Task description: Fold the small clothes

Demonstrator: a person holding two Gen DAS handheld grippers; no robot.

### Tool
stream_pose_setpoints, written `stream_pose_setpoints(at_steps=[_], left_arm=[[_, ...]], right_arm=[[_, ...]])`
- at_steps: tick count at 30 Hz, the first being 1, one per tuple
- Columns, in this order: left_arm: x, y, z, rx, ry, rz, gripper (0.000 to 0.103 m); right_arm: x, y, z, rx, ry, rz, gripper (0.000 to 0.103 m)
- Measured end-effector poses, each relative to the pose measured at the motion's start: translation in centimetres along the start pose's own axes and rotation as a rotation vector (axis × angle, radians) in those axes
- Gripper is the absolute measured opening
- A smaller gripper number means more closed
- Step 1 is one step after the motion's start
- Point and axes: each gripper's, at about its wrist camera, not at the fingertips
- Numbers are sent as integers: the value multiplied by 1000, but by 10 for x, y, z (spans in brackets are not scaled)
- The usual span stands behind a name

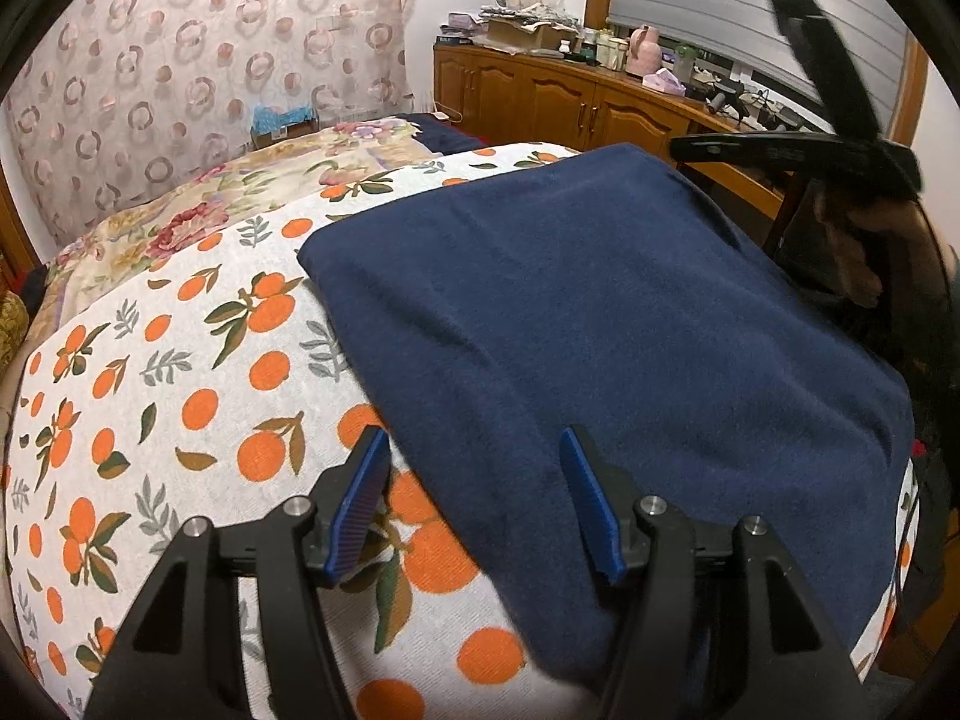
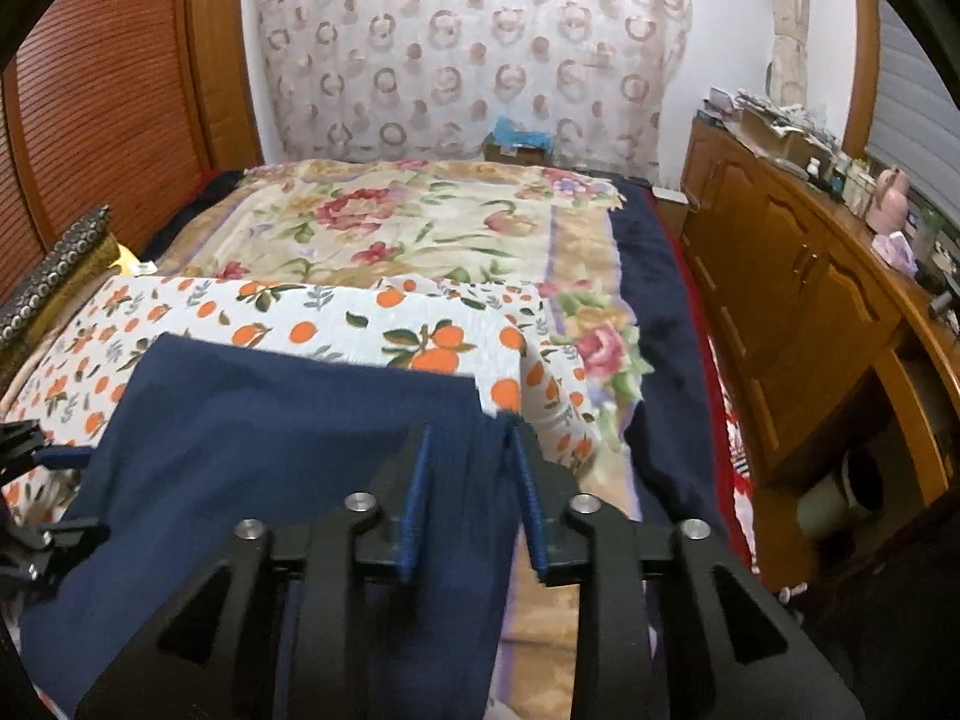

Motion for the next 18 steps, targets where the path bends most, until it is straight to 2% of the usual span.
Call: stream_pose_setpoints(at_steps=[3,7,18], left_arm=[[0,-2,-5,9,2,-27,59],[-5,-6,-23,-17,10,-30,59],[-19,-34,-70,-59,-5,-19,59]], right_arm=[[5,-14,-27,-9,0,-6,38],[13,-35,-59,-16,8,-1,44],[47,-94,-117,-8,1,32,46]])
Point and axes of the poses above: each gripper's, at about its wrist camera, not at the fingertips, and z roughly the way its jaws point, x to its left, y to its top, and after that the axes turned 8 degrees about -x, right-handed
